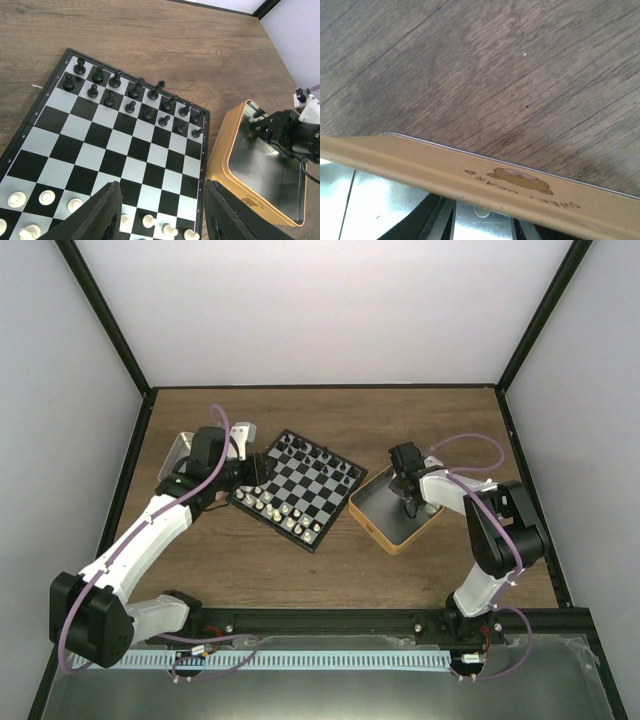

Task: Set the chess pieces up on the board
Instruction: Pick up the chess piece from the storage box.

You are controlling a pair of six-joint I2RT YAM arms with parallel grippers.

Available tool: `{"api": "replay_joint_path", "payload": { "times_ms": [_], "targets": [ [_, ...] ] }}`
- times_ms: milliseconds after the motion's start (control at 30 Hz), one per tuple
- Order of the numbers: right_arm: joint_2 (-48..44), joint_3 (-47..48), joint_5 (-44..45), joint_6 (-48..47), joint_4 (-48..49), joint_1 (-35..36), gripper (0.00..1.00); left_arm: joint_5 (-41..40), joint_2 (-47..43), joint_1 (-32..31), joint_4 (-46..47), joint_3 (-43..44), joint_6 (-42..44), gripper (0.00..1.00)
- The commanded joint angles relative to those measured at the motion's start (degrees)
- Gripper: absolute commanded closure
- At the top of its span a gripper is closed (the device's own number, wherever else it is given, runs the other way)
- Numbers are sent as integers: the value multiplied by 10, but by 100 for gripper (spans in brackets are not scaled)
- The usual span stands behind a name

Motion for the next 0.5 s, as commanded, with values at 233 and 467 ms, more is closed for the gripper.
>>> {"api": "replay_joint_path", "payload": {
  "times_ms": [233, 467],
  "targets": [
    [16, 9, 32, 4, -24, 17, 89, 4, -19, 2, 18, -8, 1, 53],
    [-32, 8, 27, -55, -18, 24, 98, 4, -26, 3, 25, -14, -9, 51]
  ]
}}
